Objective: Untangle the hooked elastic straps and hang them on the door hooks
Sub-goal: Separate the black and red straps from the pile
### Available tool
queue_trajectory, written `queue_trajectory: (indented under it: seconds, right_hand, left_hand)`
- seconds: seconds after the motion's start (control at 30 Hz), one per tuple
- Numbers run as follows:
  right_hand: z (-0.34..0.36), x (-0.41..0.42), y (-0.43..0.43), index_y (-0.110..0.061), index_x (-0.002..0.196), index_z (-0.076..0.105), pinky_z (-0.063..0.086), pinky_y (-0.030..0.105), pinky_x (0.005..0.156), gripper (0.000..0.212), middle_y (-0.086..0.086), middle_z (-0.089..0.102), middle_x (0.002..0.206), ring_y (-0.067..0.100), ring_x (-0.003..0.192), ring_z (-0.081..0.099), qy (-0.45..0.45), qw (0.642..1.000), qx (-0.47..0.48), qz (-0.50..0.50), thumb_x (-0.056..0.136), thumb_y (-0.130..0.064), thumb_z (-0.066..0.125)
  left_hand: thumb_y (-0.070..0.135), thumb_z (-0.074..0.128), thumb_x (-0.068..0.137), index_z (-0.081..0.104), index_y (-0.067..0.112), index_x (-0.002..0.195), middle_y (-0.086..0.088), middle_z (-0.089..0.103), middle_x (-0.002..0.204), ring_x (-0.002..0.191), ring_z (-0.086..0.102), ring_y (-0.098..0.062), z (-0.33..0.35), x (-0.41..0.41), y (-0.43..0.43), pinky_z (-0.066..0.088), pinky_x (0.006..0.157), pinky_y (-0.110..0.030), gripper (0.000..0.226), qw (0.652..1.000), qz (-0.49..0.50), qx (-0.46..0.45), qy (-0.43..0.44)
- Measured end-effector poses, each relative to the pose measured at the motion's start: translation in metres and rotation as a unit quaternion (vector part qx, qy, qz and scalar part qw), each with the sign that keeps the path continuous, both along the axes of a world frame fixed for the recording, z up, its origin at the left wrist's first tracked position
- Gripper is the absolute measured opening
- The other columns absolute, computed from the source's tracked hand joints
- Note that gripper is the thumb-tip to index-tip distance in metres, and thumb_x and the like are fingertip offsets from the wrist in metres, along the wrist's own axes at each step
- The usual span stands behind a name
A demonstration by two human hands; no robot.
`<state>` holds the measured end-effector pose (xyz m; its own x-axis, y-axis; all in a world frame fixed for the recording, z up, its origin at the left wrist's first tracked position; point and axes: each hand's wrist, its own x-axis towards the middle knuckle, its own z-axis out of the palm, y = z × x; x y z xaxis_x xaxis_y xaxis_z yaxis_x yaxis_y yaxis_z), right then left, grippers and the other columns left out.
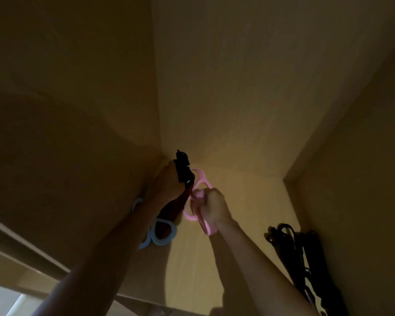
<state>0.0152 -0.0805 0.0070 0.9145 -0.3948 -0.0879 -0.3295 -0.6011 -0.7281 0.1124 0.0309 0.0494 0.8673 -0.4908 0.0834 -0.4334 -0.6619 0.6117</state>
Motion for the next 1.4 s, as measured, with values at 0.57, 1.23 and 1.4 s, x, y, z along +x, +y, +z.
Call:
queue_trajectory:
  seconds: [0.57, 1.23, 1.4]
  right_hand:
    - [0.052, 0.001, -0.025, -0.016, 0.078, 0.067, 0.046, 0.024, 0.072, 0.014, 0.005, 0.069, 0.091, 0.016, 0.083, 0.061, -0.041, 0.995, 0.052, -0.077, 0.083, -0.011, 0.055]
    - [0.107, -0.023, -0.072, -0.010, 0.080, 0.054, 0.038, 0.028, 0.049, 0.016, 0.004, 0.055, 0.059, 0.018, 0.048, 0.050, -0.162, 0.967, 0.189, -0.062, 0.080, -0.007, 0.069]
    - [0.109, -0.036, -0.086, -0.020, 0.069, 0.058, 0.034, 0.025, 0.049, 0.019, -0.002, 0.052, 0.059, 0.010, 0.049, 0.047, -0.075, 0.995, 0.069, 0.002, 0.084, -0.014, 0.068]
  left_hand:
    - [0.021, 0.045, 0.090, 0.051, 0.013, 0.113, -0.008, 0.061, 0.100, 0.088, 0.059, -0.023, 0.072, -0.012, -0.022, 0.043, 0.063, -0.027, 0.024, 0.979, -0.026, -0.122, 0.160]
    - [0.020, 0.066, 0.078, 0.053, 0.024, 0.079, -0.003, 0.059, 0.083, 0.070, 0.057, -0.018, 0.092, 0.003, -0.011, 0.041, 0.057, -0.023, 0.013, 0.992, -0.110, -0.017, 0.052]
    - [0.050, 0.074, 0.071, 0.055, 0.017, 0.095, 0.002, 0.045, 0.093, 0.084, 0.049, -0.016, 0.083, -0.003, -0.017, 0.040, 0.069, -0.028, 0.045, 0.980, -0.152, 0.117, -0.052]
